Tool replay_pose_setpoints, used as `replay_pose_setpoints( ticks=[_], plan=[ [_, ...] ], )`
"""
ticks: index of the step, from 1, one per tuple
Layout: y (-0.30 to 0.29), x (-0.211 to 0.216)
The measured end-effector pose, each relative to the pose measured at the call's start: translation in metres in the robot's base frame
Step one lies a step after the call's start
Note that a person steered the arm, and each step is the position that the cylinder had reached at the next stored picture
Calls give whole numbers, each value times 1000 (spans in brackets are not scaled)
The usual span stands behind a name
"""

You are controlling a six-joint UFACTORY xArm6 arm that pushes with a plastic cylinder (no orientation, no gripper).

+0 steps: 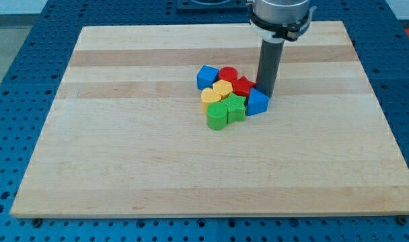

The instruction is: Move your arm to the bottom side of the blue triangle

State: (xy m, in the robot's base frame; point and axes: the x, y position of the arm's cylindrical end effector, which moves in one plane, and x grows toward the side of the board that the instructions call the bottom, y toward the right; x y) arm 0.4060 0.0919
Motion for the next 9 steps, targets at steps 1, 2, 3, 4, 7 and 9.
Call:
replay_pose_setpoints(
  ticks=[1, 2, 3, 4, 7, 9],
  plan=[
    [0, 0],
    [8, -1],
    [34, -1],
    [60, -1],
    [64, 64],
    [12, 87]
  ],
)
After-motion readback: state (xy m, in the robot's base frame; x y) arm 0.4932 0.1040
